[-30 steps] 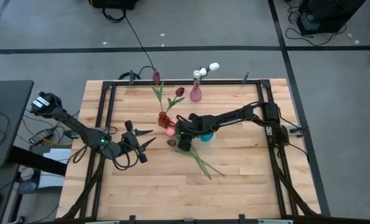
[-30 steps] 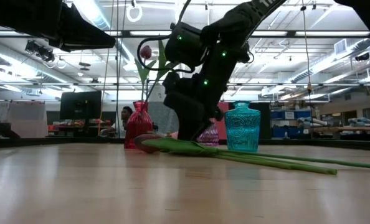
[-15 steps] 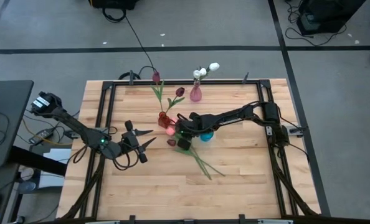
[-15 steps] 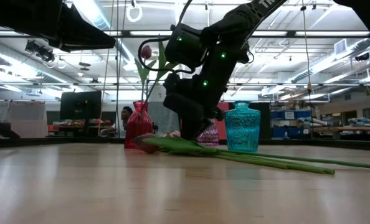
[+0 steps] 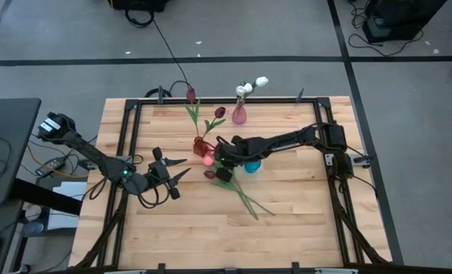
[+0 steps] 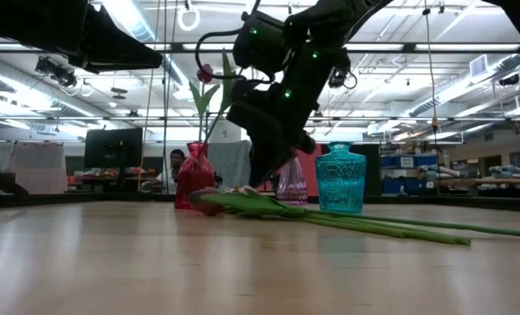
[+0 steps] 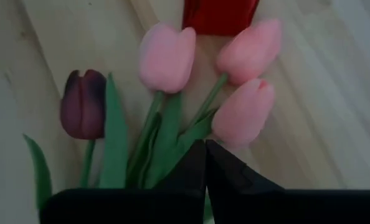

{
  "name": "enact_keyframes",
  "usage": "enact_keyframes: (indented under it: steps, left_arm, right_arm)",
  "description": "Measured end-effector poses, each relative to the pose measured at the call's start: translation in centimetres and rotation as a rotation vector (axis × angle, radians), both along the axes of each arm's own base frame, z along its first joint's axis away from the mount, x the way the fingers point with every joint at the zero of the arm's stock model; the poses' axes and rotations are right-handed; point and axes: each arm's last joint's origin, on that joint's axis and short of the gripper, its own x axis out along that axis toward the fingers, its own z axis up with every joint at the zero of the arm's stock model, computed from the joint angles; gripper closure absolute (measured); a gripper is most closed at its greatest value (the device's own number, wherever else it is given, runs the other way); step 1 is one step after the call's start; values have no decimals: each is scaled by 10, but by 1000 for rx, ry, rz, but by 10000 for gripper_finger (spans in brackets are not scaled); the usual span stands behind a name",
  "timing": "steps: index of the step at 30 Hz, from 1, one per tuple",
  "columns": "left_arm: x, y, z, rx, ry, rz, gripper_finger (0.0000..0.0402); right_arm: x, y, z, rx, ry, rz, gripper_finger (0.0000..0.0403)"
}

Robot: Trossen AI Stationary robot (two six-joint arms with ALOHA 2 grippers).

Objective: Sort flowers into vase by color
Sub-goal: Put the pink tulip into the blue vase

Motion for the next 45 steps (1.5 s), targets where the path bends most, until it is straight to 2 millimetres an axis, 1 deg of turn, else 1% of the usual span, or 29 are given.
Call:
enact_keyframes:
  steps: [4,7,10,14,18,21,25,27,30,34,35,36,38,41,45]
  left_arm:
    - [0,0,0,-1,-1,0,241]
    - [0,0,0,-2,-2,0,241]
    - [0,0,0,-3,-3,0,241]
    - [0,0,0,-3,-3,0,241]
    - [0,0,0,-3,-3,0,241]
    - [0,0,0,-3,-3,0,241]
    - [0,0,0,-2,-3,-1,241]
    - [0,0,0,0,1,-1,241]
    - [0,0,0,-1,0,-1,241]
    - [0,0,0,0,1,-1,241]
    - [0,0,0,0,1,-1,241]
    - [0,0,0,-1,0,-1,241]
    - [0,0,0,0,1,-1,241]
    - [0,0,0,1,3,-1,241]
    - [0,0,0,2,4,-1,241]
  right_arm:
    - [-1,2,-3,23,11,-34,364]
    - [-3,3,-6,22,38,-48,332]
    - [-2,4,-5,36,28,-45,298]
    - [-3,4,-9,52,21,-62,263]
    - [-4,4,-24,56,49,-89,247]
    - [-3,4,-29,59,46,-100,246]
    - [-1,4,-32,52,33,-102,252]
    - [0,4,-31,54,31,-101,264]
    - [0,3,-31,58,30,-101,300]
    - [0,3,-31,58,24,-100,376]
    - [1,3,-31,58,20,-100,387]
    - [1,3,-31,58,16,-100,391]
    - [1,4,-29,63,10,-105,385]
    - [0,7,-17,67,-24,-103,382]
    - [-4,16,12,66,-98,-74,396]
